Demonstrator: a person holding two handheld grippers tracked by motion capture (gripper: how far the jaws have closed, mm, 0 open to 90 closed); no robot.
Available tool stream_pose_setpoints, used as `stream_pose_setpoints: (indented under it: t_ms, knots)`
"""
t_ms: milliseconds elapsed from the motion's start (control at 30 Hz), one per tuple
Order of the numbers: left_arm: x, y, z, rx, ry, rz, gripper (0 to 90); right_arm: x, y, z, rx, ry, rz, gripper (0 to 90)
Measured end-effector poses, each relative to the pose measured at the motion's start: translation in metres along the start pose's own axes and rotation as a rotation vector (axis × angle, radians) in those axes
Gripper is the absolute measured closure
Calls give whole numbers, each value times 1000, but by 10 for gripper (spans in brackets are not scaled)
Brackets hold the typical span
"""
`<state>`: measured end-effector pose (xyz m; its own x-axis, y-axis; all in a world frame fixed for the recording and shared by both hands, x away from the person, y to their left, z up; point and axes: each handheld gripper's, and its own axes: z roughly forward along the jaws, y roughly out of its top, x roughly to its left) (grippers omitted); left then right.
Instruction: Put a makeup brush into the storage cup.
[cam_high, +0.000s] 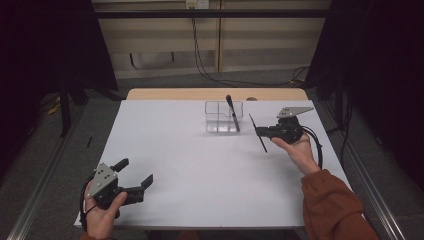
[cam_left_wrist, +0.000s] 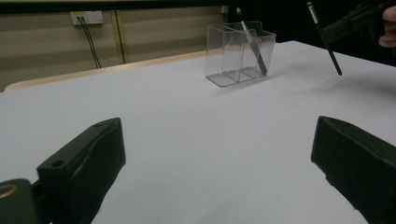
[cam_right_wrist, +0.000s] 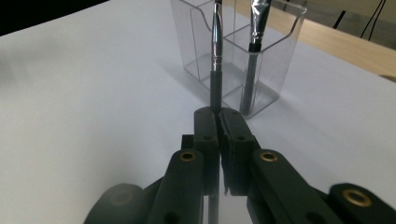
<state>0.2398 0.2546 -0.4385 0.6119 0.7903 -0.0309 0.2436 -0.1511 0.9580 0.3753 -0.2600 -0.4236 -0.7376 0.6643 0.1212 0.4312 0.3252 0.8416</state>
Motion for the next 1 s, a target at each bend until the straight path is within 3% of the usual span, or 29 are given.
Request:
stream_pose_setpoints:
  t_ms: [433, 700, 1000]
  knots:
    - [0, -1, 0, 1, 0, -6, 30, 2, 2, -7, -79, -4, 3, 859]
    - [0, 0, 0, 6, 2, 1, 30, 2, 3, -15, -139, 0, 36, 858]
    - [0, -1, 0, 7, 4, 1, 30, 9, 9, -20, -185, 0, 18, 859]
